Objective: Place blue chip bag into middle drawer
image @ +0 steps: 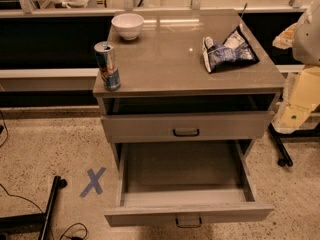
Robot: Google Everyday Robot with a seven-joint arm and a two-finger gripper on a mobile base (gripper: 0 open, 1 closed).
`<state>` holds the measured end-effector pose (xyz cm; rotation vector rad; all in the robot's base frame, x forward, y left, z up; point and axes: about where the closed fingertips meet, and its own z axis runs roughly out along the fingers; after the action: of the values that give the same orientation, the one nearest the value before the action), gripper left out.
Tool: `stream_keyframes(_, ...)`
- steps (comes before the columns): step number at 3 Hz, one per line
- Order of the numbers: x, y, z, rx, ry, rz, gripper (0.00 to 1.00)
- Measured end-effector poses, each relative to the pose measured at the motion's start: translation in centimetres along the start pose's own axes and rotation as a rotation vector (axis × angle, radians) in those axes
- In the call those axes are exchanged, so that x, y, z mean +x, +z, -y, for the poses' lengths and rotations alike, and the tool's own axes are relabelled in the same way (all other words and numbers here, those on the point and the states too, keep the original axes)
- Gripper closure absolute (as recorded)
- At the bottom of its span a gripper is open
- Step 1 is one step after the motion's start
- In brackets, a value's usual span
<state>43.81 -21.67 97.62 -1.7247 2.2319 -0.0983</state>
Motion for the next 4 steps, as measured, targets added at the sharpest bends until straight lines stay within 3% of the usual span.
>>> stream_keyframes(1, 0.0, 0.0, 0.0, 0.000, 0.000, 0.000, 0.00)
stream_keyframes(2, -0.4, 0.9, 2.9, 0.072, -0.039, 0.026, 0.00)
stream_keyframes(3, -0.3, 3.0, 9.0, 0.164, -0.105, 0.049, 0.00)
stream_keyframes(4, -0.7, 5.2, 17.1, 0.240, -0.180, 0.044, 0.00)
